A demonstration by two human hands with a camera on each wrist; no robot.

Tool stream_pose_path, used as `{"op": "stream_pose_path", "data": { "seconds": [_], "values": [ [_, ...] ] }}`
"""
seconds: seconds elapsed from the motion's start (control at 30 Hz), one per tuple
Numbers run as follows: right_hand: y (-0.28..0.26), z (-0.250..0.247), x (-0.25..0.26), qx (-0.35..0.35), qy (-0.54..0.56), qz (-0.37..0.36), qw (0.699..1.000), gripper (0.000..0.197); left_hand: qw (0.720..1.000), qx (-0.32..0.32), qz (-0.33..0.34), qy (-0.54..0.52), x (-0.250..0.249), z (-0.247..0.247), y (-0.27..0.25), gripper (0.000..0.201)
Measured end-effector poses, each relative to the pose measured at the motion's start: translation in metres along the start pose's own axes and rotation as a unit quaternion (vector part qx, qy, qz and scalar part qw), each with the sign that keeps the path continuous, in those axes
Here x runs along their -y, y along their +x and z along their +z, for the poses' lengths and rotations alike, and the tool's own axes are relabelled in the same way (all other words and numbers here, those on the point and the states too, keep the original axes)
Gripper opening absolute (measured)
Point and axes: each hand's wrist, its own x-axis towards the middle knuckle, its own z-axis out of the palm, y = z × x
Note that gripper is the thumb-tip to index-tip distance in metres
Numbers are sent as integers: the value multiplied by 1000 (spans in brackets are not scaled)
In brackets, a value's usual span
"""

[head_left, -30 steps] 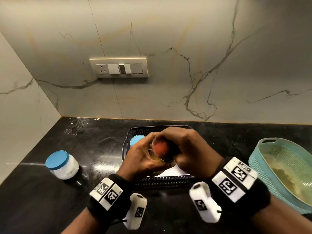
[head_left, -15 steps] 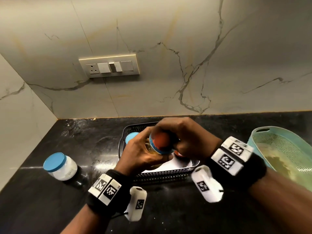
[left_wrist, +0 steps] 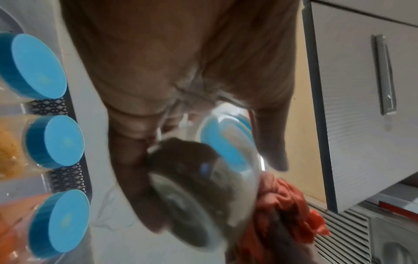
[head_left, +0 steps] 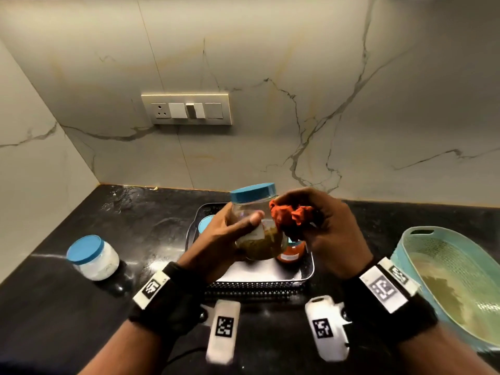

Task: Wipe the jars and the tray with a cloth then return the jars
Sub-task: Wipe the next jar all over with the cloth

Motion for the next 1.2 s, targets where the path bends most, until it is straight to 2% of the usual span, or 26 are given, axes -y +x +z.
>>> {"op": "stream_pose_path", "data": {
  "seconds": [0.07,0.17,0.33,0.43,0.53,0.63,0.73,0.87,0.93,1.03,1.07,1.17,1.2],
  "values": [
    [2,-5,1,-43,25,-11,999,32,999,36,2,-31,-1,1,-4,87],
    [-1,-7,7,-42,25,-22,999,32,994,60,9,-90,1,9,-3,94],
    [-7,-11,-2,-81,-91,-28,992,51,990,14,28,-140,11,25,-2,93],
    [-9,-10,-5,-94,-150,-75,981,44,994,-39,58,-84,14,29,3,97],
    [-7,-10,-5,-97,-144,-89,981,39,995,-62,66,-38,11,30,7,99],
    [6,-14,-3,-102,-163,-119,974,37,996,-55,63,-1,8,33,11,84],
    [16,-10,0,-65,-188,-147,969,40,996,-56,70,-16,6,37,12,60],
    [0,3,-6,-24,-233,-174,957,45,995,-44,82,-47,-1,34,9,51],
    [-12,11,-8,1,-275,-195,941,45,994,-48,86,-41,-3,26,7,58],
    [-8,16,-9,-10,-278,-213,937,44,995,-44,87,-31,-4,18,4,39],
    [0,15,-8,-33,-258,-202,944,41,995,-45,83,-30,-5,17,3,40],
    [22,14,-6,-101,-247,-155,951,40,995,-55,77,-43,-4,12,3,70],
    [25,16,-5,-105,-258,-146,949,42,994,-59,73,-51,-6,10,3,74]
  ]
}}
